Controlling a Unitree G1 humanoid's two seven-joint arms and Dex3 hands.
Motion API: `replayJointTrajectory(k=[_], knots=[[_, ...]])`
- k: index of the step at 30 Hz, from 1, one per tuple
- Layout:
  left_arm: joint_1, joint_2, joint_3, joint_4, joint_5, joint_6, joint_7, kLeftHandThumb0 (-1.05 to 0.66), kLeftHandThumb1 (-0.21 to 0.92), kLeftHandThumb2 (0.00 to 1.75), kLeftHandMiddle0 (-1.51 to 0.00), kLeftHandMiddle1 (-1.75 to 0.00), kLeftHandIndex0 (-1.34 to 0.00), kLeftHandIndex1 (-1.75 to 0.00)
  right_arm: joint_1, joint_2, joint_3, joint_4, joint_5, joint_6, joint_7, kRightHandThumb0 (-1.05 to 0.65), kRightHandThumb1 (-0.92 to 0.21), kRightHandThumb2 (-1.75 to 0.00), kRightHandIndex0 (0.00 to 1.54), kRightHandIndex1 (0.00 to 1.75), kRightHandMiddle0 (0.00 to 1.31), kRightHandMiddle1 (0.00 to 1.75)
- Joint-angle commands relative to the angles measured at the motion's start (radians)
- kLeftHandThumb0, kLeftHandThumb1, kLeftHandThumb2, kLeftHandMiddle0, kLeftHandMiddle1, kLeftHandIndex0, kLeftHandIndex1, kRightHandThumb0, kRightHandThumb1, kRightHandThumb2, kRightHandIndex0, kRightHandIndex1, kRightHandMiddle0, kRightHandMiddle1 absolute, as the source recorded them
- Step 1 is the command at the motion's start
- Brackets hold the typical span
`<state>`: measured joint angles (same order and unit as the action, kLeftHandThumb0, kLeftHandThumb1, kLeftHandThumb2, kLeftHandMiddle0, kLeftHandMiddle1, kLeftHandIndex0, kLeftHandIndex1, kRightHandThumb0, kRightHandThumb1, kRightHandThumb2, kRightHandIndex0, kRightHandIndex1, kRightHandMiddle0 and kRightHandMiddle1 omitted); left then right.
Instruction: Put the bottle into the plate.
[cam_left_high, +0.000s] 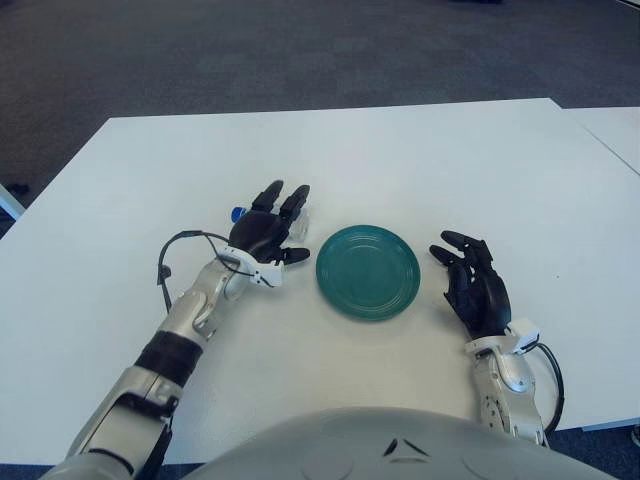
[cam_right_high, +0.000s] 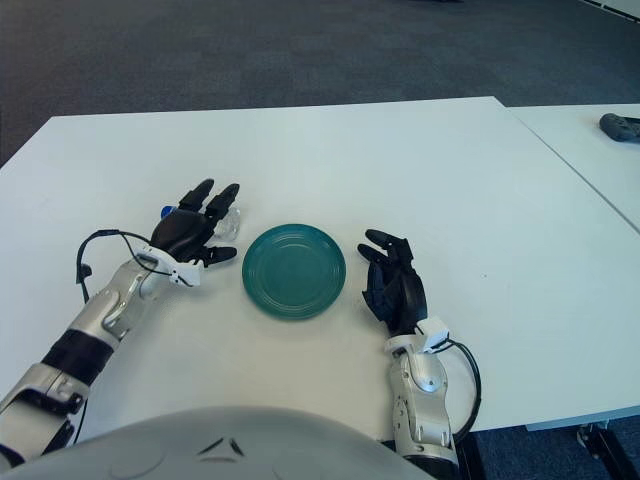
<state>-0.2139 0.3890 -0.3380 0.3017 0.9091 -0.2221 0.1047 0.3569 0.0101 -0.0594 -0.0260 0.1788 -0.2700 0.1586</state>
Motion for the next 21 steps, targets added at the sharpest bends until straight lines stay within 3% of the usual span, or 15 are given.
replayJointTrajectory(k=[1,14,18,19,21], knots=[[-0.048,-0.01,-0.033,0.112,0.0,0.006,0.028,-1.05,0.92,0.53,-0.15,0.0,0.0,-0.14,0.035,-0.003,-0.01,0.022,0.021,0.024,0.01,-0.69,-0.92,-0.68,0.52,0.89,0.08,1.14],[-0.164,-0.049,-0.131,0.405,-0.003,0.011,0.095,-1.05,0.92,0.51,-0.15,-0.01,0.0,-0.3,0.055,-0.009,-0.031,0.001,0.054,0.007,0.046,-0.66,-0.92,-0.65,0.5,0.9,0.11,1.16],[-0.192,-0.065,-0.155,0.493,-0.006,0.018,0.113,-1.05,0.92,0.48,-0.24,-0.03,0.0,-0.54,0.056,-0.011,-0.04,-0.005,0.06,-0.002,0.054,-0.65,-0.92,-0.64,0.51,0.92,0.14,1.17],[-0.196,-0.068,-0.16,0.508,-0.007,0.018,0.119,-1.04,0.92,0.45,-0.29,-0.06,0.0,-0.72,0.057,-0.012,-0.042,-0.007,0.061,-0.002,0.056,-0.65,-0.92,-0.64,0.51,0.92,0.14,1.17],[-0.205,-0.073,-0.168,0.532,-0.009,0.02,0.13,-1.03,0.92,0.41,-0.35,-0.09,0.0,-0.9,0.057,-0.016,-0.047,-0.01,0.065,0.0,0.059,-0.65,-0.92,-0.63,0.51,0.93,0.14,1.17]])
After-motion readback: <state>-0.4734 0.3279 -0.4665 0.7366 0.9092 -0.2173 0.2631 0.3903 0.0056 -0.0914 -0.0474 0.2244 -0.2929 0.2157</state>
